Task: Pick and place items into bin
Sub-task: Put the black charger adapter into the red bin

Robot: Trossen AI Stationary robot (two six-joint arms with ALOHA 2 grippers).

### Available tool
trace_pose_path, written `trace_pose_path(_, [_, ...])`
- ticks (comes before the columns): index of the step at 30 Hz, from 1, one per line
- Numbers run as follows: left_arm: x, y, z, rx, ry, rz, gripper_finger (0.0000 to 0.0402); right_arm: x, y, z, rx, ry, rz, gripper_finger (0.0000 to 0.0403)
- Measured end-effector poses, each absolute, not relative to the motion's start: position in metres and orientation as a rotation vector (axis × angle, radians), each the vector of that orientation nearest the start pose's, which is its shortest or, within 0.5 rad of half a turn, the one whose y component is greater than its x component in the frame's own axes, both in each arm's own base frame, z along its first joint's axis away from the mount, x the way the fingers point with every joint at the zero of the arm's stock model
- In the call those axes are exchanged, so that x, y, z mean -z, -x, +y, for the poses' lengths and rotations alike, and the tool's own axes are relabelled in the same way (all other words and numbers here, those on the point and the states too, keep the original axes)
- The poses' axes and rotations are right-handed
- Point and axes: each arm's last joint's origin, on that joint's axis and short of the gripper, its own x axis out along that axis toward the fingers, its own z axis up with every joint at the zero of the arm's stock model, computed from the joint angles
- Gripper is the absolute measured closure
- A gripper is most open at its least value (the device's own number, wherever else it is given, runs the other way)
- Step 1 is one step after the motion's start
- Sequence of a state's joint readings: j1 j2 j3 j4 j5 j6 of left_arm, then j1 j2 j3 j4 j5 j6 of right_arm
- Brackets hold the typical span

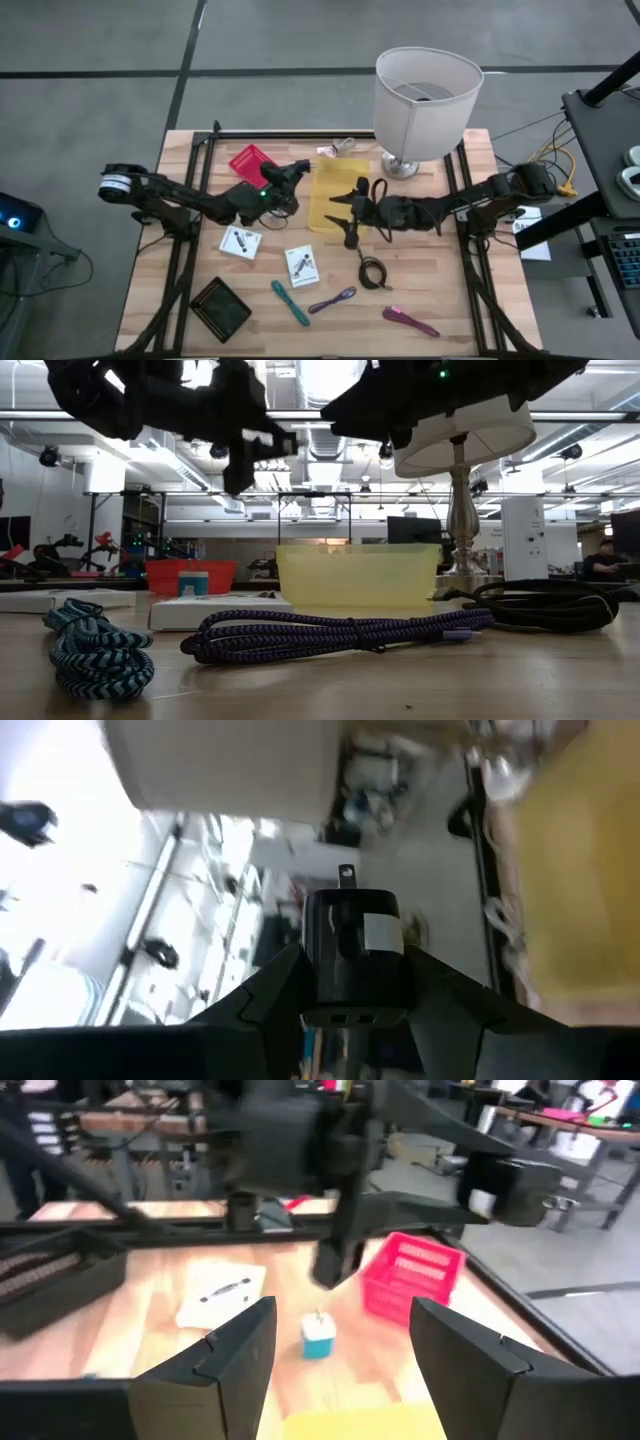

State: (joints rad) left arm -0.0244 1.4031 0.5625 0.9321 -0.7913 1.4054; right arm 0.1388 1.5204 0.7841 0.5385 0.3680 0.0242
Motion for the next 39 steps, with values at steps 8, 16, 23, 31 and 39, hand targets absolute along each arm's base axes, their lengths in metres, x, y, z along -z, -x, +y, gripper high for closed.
trace_pose_path(8, [-0.235,-0.258,0.027,-0.713,-1.149,0.533,0.0265,-0.225,-0.319,0.034,0.233,0.012,0.226,0.0188])
trace_pose_path(16, [-0.243,-0.229,0.05,-0.775,-0.942,0.624,0.0265,-0.221,-0.318,0.034,0.233,0.019,0.258,0.0188])
trace_pose_path(23, [-0.242,-0.207,0.065,-0.859,-0.696,0.673,0.0265,-0.216,-0.32,0.034,0.234,0.024,0.275,0.0188])
trace_pose_path(31, [-0.231,-0.196,0.079,-0.898,-0.402,0.746,0.0265,-0.204,-0.324,0.035,0.234,0.036,0.307,0.0188])
trace_pose_path(39, [-0.212,-0.19,0.088,-0.895,-0.253,0.875,0.0265,-0.201,-0.325,0.035,0.233,0.04,0.316,0.0188])
